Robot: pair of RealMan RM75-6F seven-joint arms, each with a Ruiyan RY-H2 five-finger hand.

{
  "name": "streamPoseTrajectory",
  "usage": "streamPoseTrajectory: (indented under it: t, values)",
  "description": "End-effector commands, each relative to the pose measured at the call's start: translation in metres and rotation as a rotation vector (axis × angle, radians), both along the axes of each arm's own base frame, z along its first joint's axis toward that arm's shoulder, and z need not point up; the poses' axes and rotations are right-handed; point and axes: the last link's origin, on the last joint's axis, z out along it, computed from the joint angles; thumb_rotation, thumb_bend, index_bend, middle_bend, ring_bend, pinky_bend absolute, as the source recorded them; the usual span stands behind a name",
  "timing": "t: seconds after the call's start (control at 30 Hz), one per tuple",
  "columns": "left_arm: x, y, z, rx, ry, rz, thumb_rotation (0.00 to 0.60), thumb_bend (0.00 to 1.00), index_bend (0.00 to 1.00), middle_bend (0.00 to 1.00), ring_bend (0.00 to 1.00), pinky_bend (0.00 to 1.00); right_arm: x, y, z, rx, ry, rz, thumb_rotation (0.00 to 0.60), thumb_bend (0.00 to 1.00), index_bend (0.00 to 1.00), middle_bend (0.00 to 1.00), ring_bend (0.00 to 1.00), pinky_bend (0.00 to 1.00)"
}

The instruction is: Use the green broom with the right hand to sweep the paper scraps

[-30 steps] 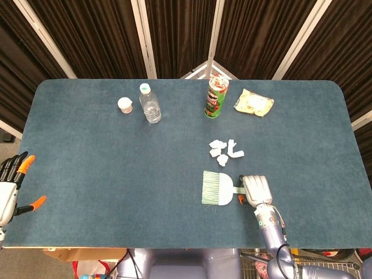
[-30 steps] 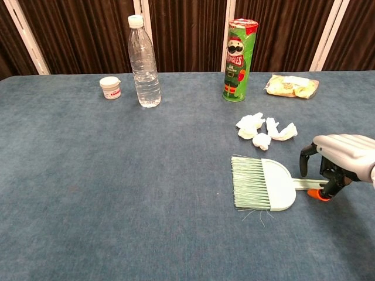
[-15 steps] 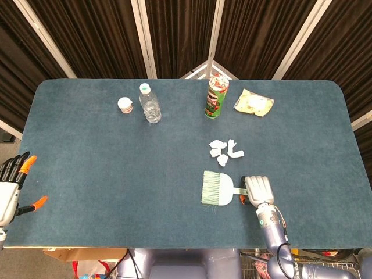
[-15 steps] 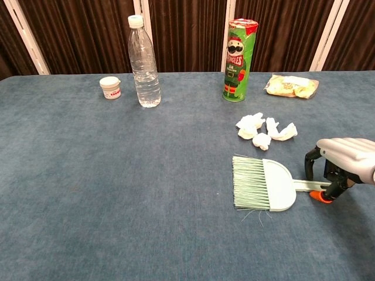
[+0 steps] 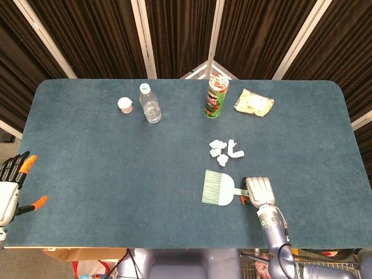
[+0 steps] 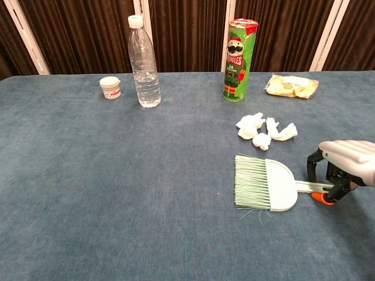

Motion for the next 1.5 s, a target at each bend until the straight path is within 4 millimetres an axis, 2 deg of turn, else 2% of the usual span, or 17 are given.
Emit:
streamPoseTrajectory:
  t: [0.03,0.43,0.73,0.97,1.1,1.27,1.5]
  values:
    - [0.000,0.000,0.000,0.000,0.000,0.000,0.600,0.00,0.00,0.00,0.00,0.03,0.004,-0.001,0.005,-0.011,-0.010,0.019,0.600,0.52,0.67,1.00,1.00,0.96]
    - [0.000,0.000,0.000,-0.002,0.001,0.002,0.600,0.00,0.00,0.00,0.00,0.03,0.030,-0.009,0.037,-0.064,-0.018,0.114,0.600,0.54,0.69,1.00,1.00,0.96]
    - [0.001,0.000,0.000,-0.001,-0.001,0.001,0.600,0.00,0.00,0.00,0.00,0.03,0.041,-0.013,0.060,-0.091,0.016,0.149,0.600,0.58,0.73,1.00,1.00,0.96]
    - [0.001,0.000,0.000,-0.001,-0.002,0.000,0.600,0.00,0.00,0.00,0.00,0.03,0.049,-0.019,0.070,-0.097,0.035,0.163,0.600,0.64,0.74,1.00,1.00,0.96]
    - [0.001,0.000,0.000,-0.002,-0.003,0.000,0.600,0.00,0.00,0.00,0.00,0.03,0.056,-0.023,0.073,-0.095,0.045,0.176,0.600,0.64,0.74,1.00,1.00,0.96]
    - [0.001,0.001,0.000,-0.003,-0.005,-0.002,0.600,0.00,0.00,0.00,0.00,0.03,0.068,-0.037,0.074,-0.103,0.054,0.193,0.600,0.64,0.74,1.00,1.00,0.96]
    - [0.001,0.001,0.000,-0.017,-0.013,0.005,0.600,0.00,0.00,0.00,0.00,0.03,0.080,-0.074,0.066,-0.114,0.117,0.172,0.600,0.64,0.75,1.00,1.00,0.96]
